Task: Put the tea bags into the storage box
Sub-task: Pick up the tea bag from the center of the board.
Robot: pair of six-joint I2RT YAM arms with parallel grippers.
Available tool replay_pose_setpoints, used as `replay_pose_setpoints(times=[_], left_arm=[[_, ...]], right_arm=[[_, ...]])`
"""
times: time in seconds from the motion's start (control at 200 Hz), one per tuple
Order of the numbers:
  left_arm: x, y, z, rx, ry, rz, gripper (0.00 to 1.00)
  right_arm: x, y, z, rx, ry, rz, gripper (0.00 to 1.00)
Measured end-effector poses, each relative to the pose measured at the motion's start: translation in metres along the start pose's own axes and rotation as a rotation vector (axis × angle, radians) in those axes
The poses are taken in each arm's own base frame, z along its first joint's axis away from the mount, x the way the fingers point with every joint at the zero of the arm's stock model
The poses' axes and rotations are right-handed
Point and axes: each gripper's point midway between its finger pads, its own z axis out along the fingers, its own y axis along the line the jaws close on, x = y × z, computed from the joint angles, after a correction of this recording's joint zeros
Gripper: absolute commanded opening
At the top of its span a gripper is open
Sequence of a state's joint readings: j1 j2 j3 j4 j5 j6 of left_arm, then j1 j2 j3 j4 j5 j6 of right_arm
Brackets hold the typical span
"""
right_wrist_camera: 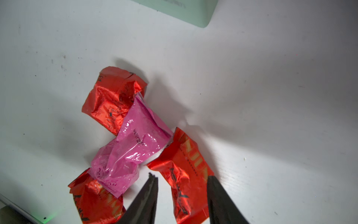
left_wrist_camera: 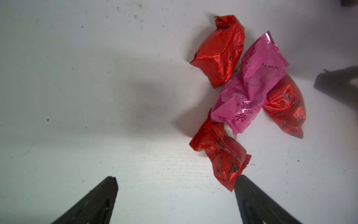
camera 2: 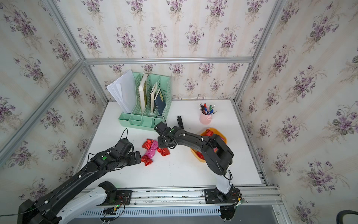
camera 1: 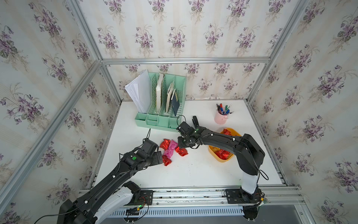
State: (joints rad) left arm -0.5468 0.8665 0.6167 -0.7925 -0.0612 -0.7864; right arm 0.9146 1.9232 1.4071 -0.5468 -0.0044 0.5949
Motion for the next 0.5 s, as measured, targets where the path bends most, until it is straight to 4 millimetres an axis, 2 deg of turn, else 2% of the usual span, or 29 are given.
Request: replay_pose_setpoints(times=[0.15, 0.31, 0.5], left_arm=[[0.0, 0.006, -0.001, -0.009, -0.025, -0.03, 0.99], [-0.004, 0.006, -0.002, -0.023, -0.033, -0.037, 0.99], [-0.005, 0.006, -0.001, -0.03, -0.03, -0.05, 0.99]], right_arm=[[0.009, 0.001, 0.012, 0.04, 0.043, -0.068, 0.48], [0.023, -0.009, 0.022, 0.09, 0.09, -0.099, 0.48], [0.027, -0.014, 0.028, 0.114, 0.099, -0.11, 0.25]])
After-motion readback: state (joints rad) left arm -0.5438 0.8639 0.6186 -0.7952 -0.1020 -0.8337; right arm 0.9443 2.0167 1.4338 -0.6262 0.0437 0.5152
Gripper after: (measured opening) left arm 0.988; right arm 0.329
